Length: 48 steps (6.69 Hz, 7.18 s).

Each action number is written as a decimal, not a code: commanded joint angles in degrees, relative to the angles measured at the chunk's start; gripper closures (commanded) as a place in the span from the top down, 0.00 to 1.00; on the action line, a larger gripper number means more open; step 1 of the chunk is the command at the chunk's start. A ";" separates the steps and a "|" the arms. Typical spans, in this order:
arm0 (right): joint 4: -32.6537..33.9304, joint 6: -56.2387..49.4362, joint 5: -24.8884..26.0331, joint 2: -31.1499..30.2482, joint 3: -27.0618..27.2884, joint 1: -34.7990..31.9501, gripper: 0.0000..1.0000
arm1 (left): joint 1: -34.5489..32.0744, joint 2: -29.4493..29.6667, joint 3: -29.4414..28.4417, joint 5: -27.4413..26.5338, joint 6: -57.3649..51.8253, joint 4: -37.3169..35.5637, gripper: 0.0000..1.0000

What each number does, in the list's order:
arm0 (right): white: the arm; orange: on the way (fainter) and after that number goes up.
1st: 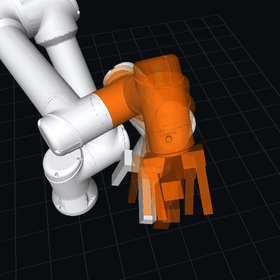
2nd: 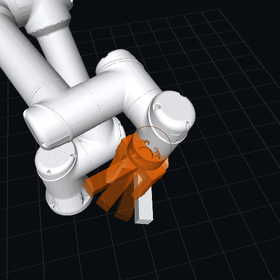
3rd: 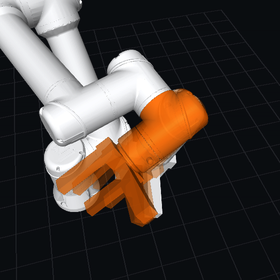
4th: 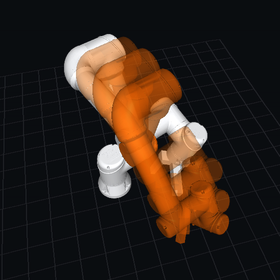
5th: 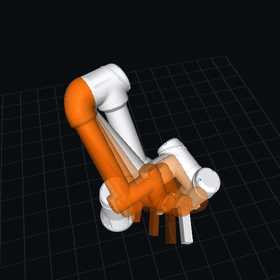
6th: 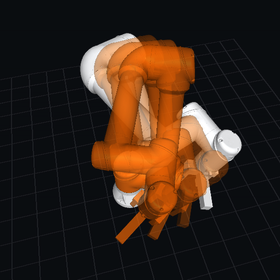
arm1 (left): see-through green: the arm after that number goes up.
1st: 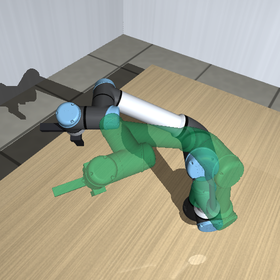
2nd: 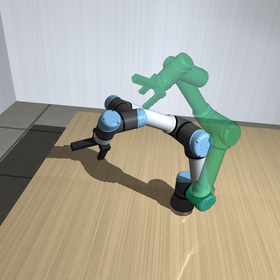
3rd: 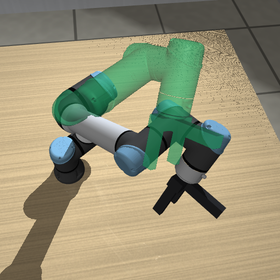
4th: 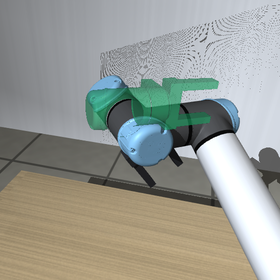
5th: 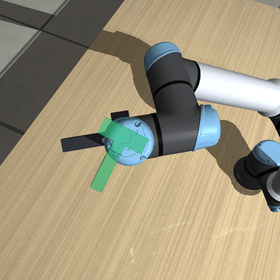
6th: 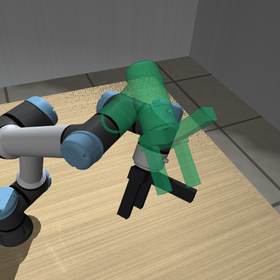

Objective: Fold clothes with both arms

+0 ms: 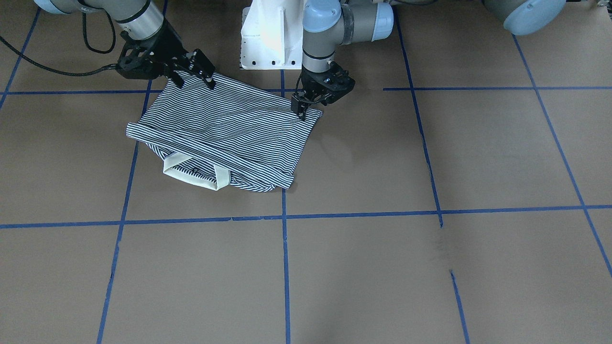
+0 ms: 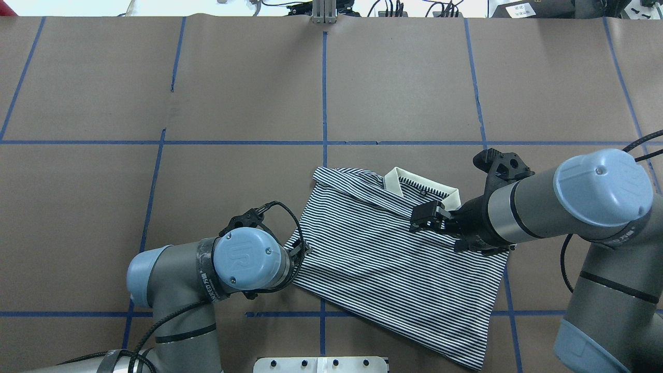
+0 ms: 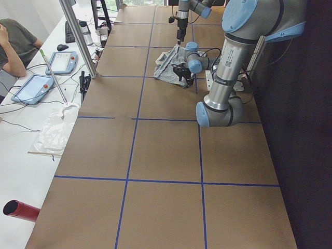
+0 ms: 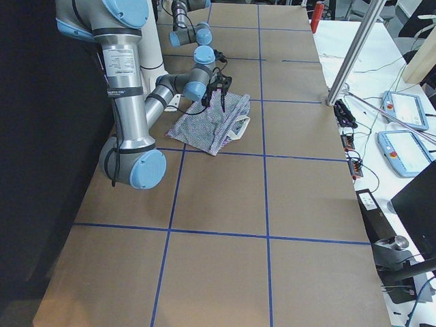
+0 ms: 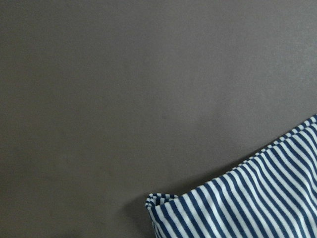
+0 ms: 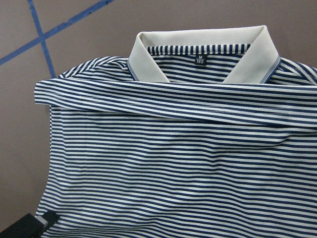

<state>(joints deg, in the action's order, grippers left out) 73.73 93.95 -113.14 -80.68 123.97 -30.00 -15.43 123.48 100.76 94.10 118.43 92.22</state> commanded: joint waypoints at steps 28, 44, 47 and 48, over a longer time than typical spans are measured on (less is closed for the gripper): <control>20.47 -19.02 12.24 24.67 -21.10 7.23 1.00 | -29.40 2.73 -4.45 9.61 -39.42 10.19 1.00; 35.78 -38.67 12.15 20.25 -21.61 5.30 1.00 | -27.11 1.15 -2.15 10.93 -37.58 10.53 1.00; 37.28 -43.14 11.88 24.74 -19.96 1.54 1.00 | -27.11 1.15 -1.97 10.84 -37.57 10.53 1.00; 36.49 -44.02 12.15 32.27 -28.09 0.65 1.00 | -27.11 1.15 -1.45 10.93 -37.57 10.44 1.00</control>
<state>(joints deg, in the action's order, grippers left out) 110.79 51.17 -101.24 -55.32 102.41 -28.19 -42.55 124.63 98.88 104.96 80.86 102.72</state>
